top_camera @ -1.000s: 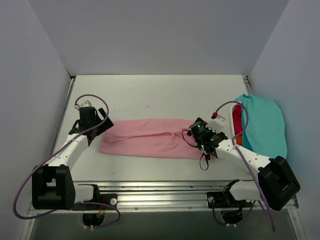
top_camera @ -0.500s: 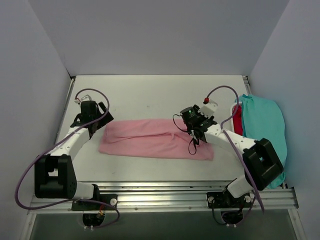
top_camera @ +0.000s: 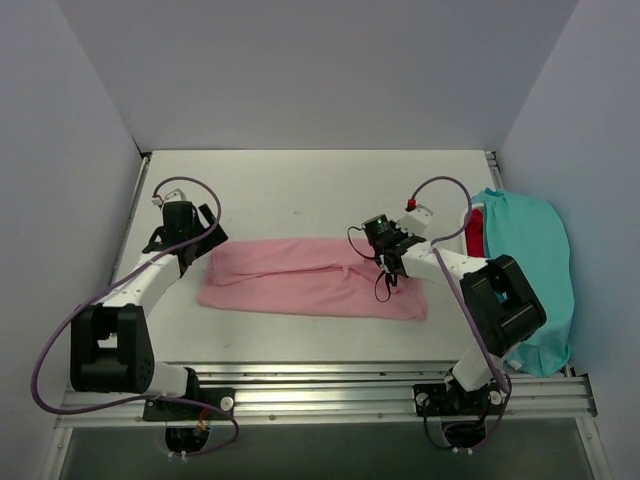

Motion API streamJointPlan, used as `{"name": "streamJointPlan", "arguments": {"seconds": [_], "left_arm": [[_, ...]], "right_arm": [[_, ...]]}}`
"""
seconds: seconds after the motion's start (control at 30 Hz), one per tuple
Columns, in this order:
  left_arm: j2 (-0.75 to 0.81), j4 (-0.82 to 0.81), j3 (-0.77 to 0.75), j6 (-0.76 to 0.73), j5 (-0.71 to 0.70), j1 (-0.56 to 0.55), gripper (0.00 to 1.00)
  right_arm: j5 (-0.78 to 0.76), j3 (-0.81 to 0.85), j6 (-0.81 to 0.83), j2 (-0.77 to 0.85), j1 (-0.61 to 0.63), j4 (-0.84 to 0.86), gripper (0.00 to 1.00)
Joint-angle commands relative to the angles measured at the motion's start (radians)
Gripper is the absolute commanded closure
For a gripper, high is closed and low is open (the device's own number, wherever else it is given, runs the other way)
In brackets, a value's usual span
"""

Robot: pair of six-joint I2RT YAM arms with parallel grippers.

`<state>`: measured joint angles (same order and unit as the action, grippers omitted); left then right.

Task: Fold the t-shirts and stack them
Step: Fold the other side of the tshirt into a rectangle

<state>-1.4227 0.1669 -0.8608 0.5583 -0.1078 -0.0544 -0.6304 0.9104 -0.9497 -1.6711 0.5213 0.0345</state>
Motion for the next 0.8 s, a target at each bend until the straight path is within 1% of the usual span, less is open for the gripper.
{"name": "streamJointPlan", "arguments": {"seconds": [0.0,0.13,0.23,0.4,0.43,0.47,0.5,0.57,0.6,0.7,0.73,0.77], "left_arm": [[0.038,-0.052,-0.003,-0.017,0.005,0.001,0.06],[0.022,-0.061,0.003,-0.015,0.013,0.001,0.06],[0.019,-0.060,0.005,-0.018,0.013,0.001,0.06],[0.016,-0.070,0.005,-0.017,0.020,0.001,0.06],[0.015,-0.073,0.003,-0.017,0.022,0.001,0.06],[0.013,-0.075,0.003,-0.017,0.025,0.001,0.06],[0.008,-0.081,0.003,-0.017,0.026,0.001,0.06],[0.007,-0.089,0.006,-0.015,0.028,0.001,0.06],[0.004,-0.092,0.011,-0.014,0.031,0.001,0.06],[0.004,-0.101,0.020,-0.014,0.031,0.001,0.06],[0.004,-0.101,0.022,-0.014,0.031,0.001,0.06],[0.005,-0.105,0.025,-0.014,0.031,0.001,0.06]], "right_arm": [[-0.019,-0.018,-0.018,0.088,0.025,-0.030,1.00],[-0.008,-0.068,-0.035,0.160,0.078,-0.065,1.00],[0.046,-0.140,-0.041,0.224,0.117,-0.074,1.00],[0.101,-0.292,-0.125,0.347,0.241,-0.064,1.00],[0.107,-0.301,-0.139,0.355,0.259,-0.064,1.00],[0.109,-0.307,-0.152,0.373,0.307,-0.067,1.00],[0.101,-0.309,-0.173,0.382,0.333,-0.076,1.00],[0.032,-0.280,-0.193,0.399,0.388,-0.129,1.00],[-0.018,-0.247,-0.192,0.404,0.393,-0.148,1.00],[-0.096,-0.182,-0.160,0.418,0.376,-0.220,1.00],[-0.123,-0.150,-0.141,0.419,0.361,-0.219,1.00],[-0.115,-0.140,-0.117,0.418,0.336,-0.203,1.00]]}}
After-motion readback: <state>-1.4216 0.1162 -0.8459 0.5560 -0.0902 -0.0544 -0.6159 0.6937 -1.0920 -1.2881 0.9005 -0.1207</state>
